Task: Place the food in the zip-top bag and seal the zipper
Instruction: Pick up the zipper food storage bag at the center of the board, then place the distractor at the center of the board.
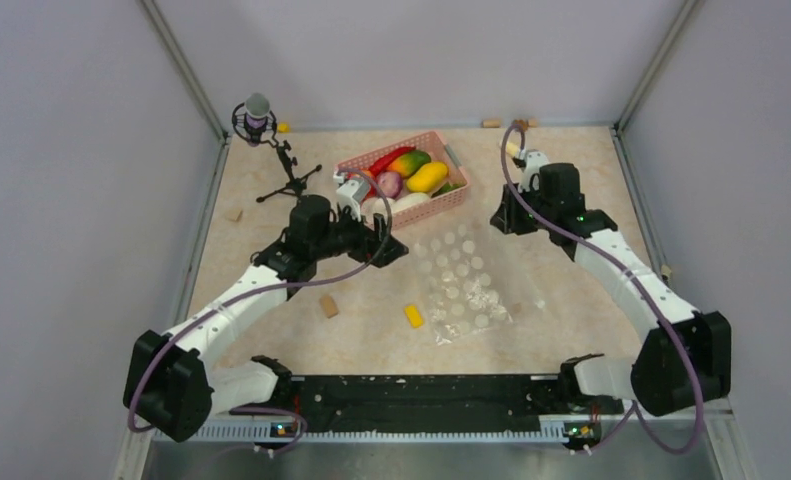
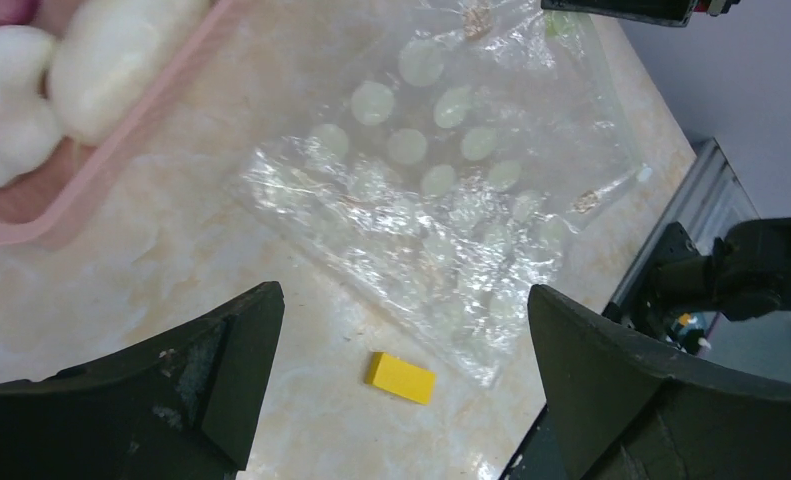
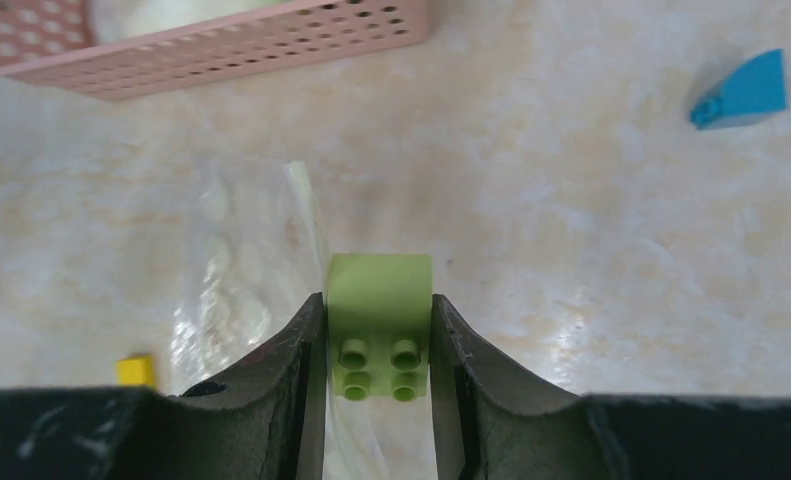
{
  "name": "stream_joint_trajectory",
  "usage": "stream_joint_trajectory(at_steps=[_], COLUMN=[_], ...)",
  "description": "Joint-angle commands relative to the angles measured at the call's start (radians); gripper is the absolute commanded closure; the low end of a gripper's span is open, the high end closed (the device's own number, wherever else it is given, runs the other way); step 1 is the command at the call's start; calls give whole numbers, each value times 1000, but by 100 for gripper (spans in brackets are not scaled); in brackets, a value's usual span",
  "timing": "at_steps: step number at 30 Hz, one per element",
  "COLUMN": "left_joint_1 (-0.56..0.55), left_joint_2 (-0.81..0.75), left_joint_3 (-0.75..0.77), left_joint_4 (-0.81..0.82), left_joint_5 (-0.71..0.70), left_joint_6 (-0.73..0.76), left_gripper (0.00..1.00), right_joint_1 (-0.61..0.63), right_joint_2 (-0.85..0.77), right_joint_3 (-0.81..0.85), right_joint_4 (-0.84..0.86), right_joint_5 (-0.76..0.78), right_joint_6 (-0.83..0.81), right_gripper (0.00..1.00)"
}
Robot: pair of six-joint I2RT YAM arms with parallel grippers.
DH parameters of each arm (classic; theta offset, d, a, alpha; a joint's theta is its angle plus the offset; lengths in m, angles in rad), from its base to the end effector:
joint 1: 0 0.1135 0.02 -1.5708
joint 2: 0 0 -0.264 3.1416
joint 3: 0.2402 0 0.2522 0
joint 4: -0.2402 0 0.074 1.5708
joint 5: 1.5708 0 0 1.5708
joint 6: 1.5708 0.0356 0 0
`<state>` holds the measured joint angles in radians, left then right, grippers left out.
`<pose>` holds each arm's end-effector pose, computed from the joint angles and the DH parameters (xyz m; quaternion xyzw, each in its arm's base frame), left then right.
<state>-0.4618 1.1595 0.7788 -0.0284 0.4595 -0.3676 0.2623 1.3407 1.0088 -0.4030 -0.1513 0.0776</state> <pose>0.2269 -0.1306 0.2780 0.1632 0.8072 -0.3895 0.4123 0.2806 0.0809 0.2742 -0.1146 0.9046 0.1365 0.3872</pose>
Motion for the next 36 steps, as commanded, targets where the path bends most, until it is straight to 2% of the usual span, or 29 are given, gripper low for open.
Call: stream_joint_trajectory(at_steps=[1, 3, 6, 9, 13, 16, 21, 25, 30, 33, 36], left_joint_1=[-85, -131, -188, -236, -293, -359, -423, -461, -491, -499, -502], left_joint_2=[31, 50, 89, 157, 265, 326, 375, 403, 415, 427, 448], left_joint_3=[51, 65, 96, 150, 215, 240, 265, 250, 248, 260, 278], left_joint_4=[81, 88, 96, 111, 155, 198, 237, 297, 312, 303, 278], left_joint_5=[82, 82, 62, 33, -68, -150, -213, -275, -351, -376, -400], left_joint_6=[42, 70, 72, 27, -146, -189, -233, -294, -292, -281, -275], left_gripper=[3, 3, 3, 3, 3, 3, 4, 6, 7, 13, 29], right_joint_1=[23, 24, 26, 52, 145, 188, 287, 363, 412, 423, 435], right_joint_2=[-139, -192, -263, -330, -422, -456, -456, -448, -420, -415, -420], right_joint_3=[-103, -141, -194, -230, -270, -300, -285, -270, -250, -254, -254], right_joint_4=[133, 168, 214, 217, 207, 231, 171, 173, 150, 172, 185], right_joint_5=[-244, -282, -227, -75, 225, 314, 508, 600, 662, 656, 659], right_joint_6=[149, 196, 299, 378, 547, 671, 736, 754, 767, 773, 775], right_gripper=[100, 100, 100, 100, 100, 100, 100, 100, 100, 100, 100])
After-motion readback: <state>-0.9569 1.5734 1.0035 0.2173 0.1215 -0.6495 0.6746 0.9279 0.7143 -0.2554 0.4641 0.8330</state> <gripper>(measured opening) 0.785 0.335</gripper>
